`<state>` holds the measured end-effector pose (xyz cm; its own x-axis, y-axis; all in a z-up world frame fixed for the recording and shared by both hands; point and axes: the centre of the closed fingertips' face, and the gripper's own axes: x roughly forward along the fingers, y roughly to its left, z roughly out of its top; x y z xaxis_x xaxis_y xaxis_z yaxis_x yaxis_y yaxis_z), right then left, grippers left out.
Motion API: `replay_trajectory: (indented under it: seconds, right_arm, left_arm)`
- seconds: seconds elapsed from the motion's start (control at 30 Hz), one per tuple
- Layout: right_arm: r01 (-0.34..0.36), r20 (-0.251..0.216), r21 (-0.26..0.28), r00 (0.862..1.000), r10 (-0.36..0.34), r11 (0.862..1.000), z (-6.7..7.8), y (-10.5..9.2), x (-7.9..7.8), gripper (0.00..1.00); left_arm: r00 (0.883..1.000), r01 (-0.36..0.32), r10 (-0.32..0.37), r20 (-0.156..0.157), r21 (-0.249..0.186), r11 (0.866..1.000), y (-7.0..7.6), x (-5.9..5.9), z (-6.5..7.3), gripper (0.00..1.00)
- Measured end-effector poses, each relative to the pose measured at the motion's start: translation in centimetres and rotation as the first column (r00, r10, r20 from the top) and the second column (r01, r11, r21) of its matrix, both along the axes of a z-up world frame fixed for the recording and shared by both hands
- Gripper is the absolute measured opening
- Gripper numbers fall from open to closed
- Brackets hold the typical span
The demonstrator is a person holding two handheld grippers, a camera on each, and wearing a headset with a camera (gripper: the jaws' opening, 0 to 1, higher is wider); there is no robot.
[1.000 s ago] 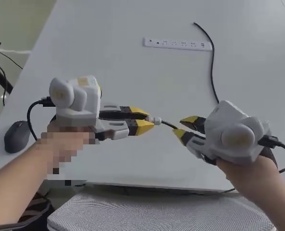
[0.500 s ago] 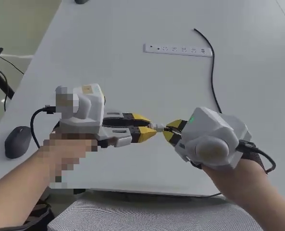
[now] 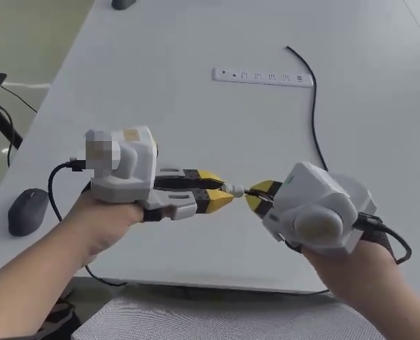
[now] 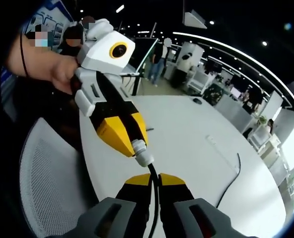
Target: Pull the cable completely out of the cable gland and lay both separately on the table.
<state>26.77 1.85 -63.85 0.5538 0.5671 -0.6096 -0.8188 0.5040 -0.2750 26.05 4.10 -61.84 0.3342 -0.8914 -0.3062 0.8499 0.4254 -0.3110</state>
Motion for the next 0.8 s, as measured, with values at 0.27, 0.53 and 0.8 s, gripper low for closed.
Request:
replay_trajectory:
  seconds: [0.27,0.53,0.8]
  right_arm:
    - [0.044,-0.038,0.017,0.998,-0.043,0.999,-0.8,-0.8,0.0,0.00]
    - [0.076,-0.068,0.051,0.995,-0.073,0.996,-1.2,-0.8,-0.2,0.00]
    - [0.137,-0.117,0.049,0.984,-0.131,0.989,-2.4,-2.2,0.2,0.00]
  left_arm:
    - [1.000,0.000,0.000,0.003,0.002,1.000,0.1,-0.1,0.0,0.15]
    - [1.000,0.004,-0.004,0.003,0.012,1.000,0.0,-0.3,-0.2,0.15]
    - [1.000,-0.002,0.002,-0.002,0.007,1.000,0.3,-0.3,-0.3,0.15]
